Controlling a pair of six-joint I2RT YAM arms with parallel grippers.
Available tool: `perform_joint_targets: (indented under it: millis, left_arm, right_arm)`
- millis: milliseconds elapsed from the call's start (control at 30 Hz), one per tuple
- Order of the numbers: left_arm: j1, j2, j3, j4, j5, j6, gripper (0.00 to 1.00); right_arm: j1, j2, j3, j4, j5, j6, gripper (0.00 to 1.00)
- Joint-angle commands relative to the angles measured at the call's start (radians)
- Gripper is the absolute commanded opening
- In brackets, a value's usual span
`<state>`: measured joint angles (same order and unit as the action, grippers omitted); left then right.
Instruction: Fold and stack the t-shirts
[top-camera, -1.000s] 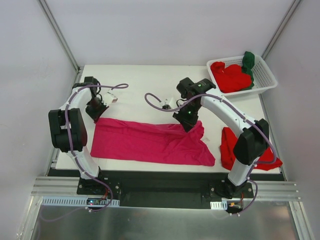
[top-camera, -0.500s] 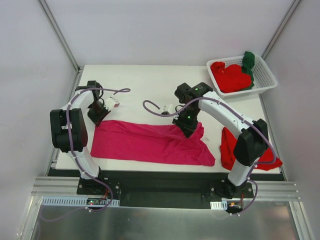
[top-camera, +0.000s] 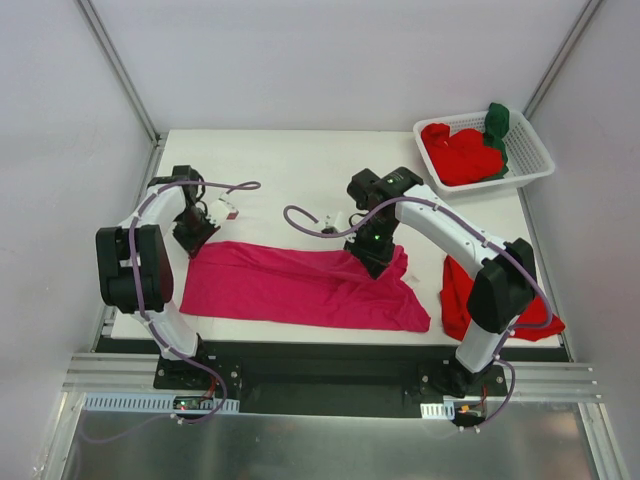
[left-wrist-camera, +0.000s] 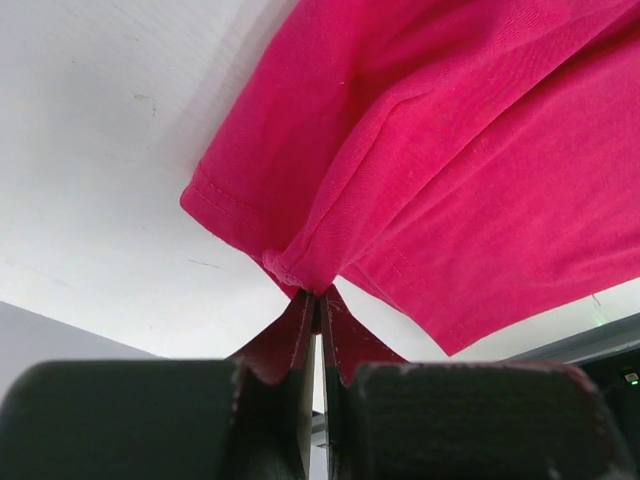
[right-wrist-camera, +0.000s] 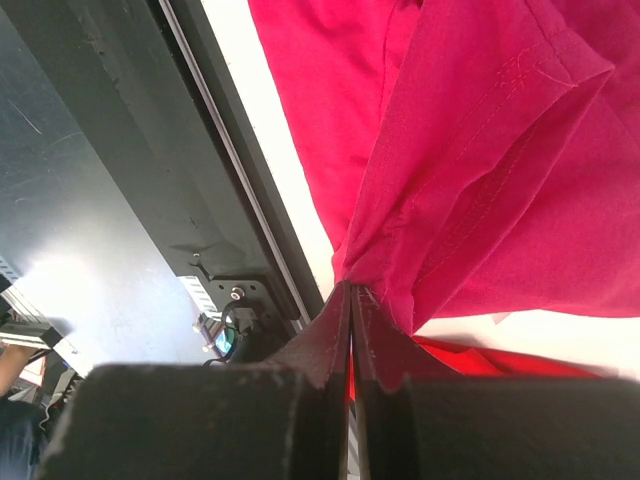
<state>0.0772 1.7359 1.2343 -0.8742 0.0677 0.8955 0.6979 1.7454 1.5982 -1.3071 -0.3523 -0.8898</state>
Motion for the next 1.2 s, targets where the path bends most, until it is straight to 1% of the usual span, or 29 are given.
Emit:
perform_joint_targets:
  millis: [0,200,500,600,633,667,700,733,1033,1067,1100,1133,1167]
  left_arm:
    - [-0.01,-0.056,-0.001,-0.051,-0.022,0.033,0.0]
    - [-0.008,-0.067,0.01,-0.063,-0.025,0.039,0.0]
    - [-0.01,-0.062,-0.002,-0.083,-0.032,0.037,0.01]
    - [-0.01,-0.052,-0.013,-0.092,-0.034,0.028,0.07]
    - [-0.01,-0.044,-0.013,-0.098,-0.037,0.019,0.1]
    - [-0.01,-0.041,-0.016,-0.103,-0.034,0.019,0.1]
    - [-0.01,-0.041,-0.018,-0.111,-0.031,0.017,0.06]
    - [-0.01,-0.045,-0.018,-0.114,-0.028,0.013,0.0]
    - [-0.031,-0.072,0.027,-0.137,-0.028,0.003,0.0]
    - [-0.033,-0.068,0.034,-0.138,-0.031,-0.001,0.01]
    - [-0.034,-0.064,0.036,-0.138,-0.037,-0.004,0.09]
    - [-0.036,-0.059,0.034,-0.137,-0.043,-0.004,0.21]
    - [-0.037,-0.053,0.028,-0.14,-0.048,-0.009,0.59]
  right_arm:
    - [0.008,-0.06,0.022,-0.076,-0.001,-0.035,0.01]
    - [0.006,-0.064,0.0,-0.096,-0.001,-0.046,0.01]
    - [0.008,-0.053,-0.073,-0.101,-0.016,-0.077,0.01]
    - [0.008,-0.041,-0.095,-0.092,-0.02,-0.075,0.01]
    - [0.009,-0.037,-0.102,-0.081,-0.017,-0.075,0.01]
    - [0.008,-0.032,-0.109,-0.075,-0.004,-0.075,0.01]
    - [0.008,-0.027,-0.124,-0.066,0.002,-0.075,0.01]
    - [0.009,-0.02,-0.129,-0.064,0.006,-0.08,0.01]
    - [-0.001,-0.041,-0.162,-0.037,0.049,-0.07,0.01]
    - [-0.001,-0.044,-0.162,-0.038,0.047,-0.072,0.01]
    - [-0.001,-0.046,-0.164,-0.04,0.046,-0.072,0.01]
    - [-0.001,-0.046,-0.165,-0.041,0.042,-0.072,0.01]
    - [-0.001,-0.044,-0.167,-0.047,0.042,-0.075,0.01]
